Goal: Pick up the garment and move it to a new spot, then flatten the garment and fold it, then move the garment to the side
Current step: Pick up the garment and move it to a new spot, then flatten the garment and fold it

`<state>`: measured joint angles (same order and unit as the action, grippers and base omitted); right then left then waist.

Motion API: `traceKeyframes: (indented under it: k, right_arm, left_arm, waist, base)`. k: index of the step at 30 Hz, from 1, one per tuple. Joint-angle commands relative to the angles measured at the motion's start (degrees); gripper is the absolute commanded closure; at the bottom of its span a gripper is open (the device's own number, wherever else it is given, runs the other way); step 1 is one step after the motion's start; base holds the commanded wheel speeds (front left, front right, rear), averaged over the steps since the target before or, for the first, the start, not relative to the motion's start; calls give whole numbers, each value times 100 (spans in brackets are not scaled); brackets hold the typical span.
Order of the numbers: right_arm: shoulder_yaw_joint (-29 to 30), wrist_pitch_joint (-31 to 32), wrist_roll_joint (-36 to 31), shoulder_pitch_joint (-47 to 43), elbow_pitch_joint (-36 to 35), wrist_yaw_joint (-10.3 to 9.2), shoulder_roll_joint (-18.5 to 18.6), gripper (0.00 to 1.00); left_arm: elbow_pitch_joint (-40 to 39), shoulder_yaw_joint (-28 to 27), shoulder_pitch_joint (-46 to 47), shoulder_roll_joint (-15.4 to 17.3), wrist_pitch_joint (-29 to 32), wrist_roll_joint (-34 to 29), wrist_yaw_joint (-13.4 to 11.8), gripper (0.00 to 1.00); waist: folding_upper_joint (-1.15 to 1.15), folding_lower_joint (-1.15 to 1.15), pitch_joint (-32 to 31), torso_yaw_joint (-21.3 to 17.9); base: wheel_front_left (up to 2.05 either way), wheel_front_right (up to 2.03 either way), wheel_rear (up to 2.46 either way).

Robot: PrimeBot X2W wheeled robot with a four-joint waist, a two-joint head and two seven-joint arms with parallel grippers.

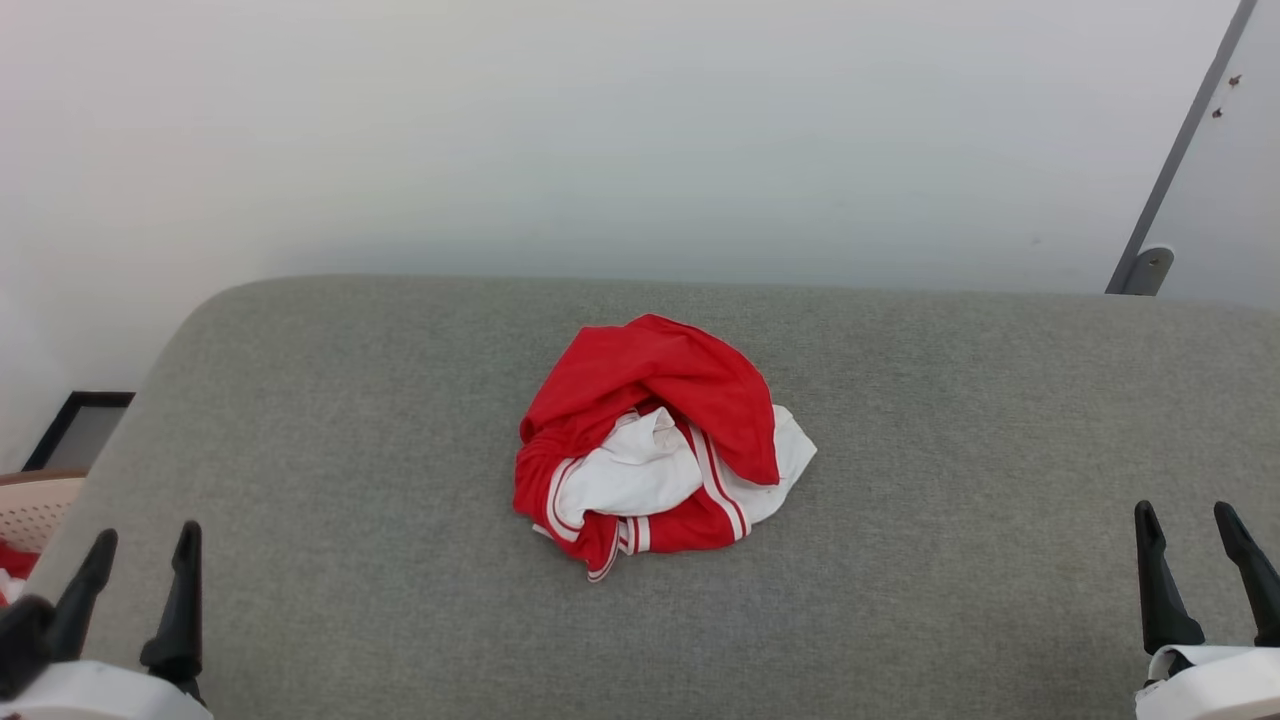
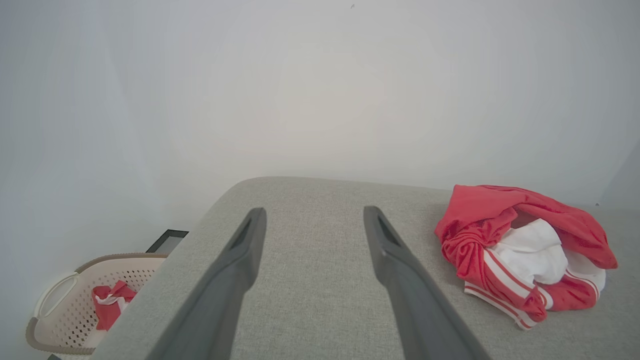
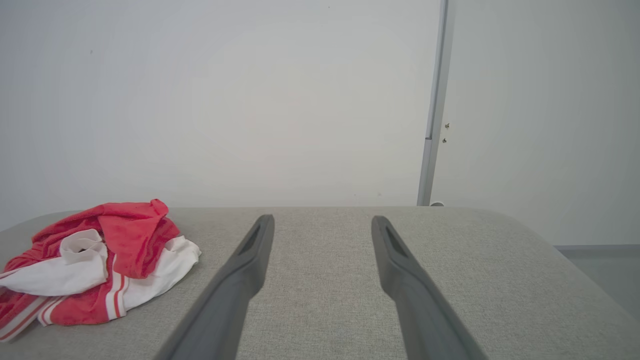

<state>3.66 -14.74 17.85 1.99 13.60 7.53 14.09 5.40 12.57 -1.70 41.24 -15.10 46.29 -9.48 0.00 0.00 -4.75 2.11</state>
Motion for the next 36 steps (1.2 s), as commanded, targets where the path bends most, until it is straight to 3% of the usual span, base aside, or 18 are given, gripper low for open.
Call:
traceKeyframes:
  k: [1, 9, 16, 21, 29, 36]
  right_arm:
    - [38, -30, -21, -47, -18, -8, -20, 0]
    - [31, -44, -87, -51, -46, -8, -36, 0]
    - [10, -47, -143, 20, -55, -8, -60, 0]
    - [-25, -49, -176, 145, -45, -8, -79, 0]
    - [-159, -50, -287, 405, -29, -8, -137, 0]
    - [-308, -50, -341, 720, -56, -8, -190, 0]
  left_arm:
    - [-38, -51, -90, -57, -2, -53, 36, 0]
    - [-139, -292, -282, -200, -3, -279, 193, 0]
    - [-205, -133, -37, -158, 196, -327, 313, 0]
    - [-390, 135, 514, -54, 814, -256, 512, 0]
    - [-372, 702, 1907, -69, 1920, -202, 1042, 0]
    - [25, 1305, 3098, -386, 2850, -196, 1404, 0]
  waist:
    - [0, 0, -2, 11]
    - [0, 0, 16, 40]
    - [0, 0, 81, 5]
    - [0, 0, 198, -66]
    - [0, 0, 459, -393]
    - [0, 0, 882, -848]
  base:
    - [0, 0, 0]
    - [0, 0, 0]
    - [0, 0, 0]
    - [0, 0, 0]
    - [0, 0, 0]
    - [0, 0, 0]
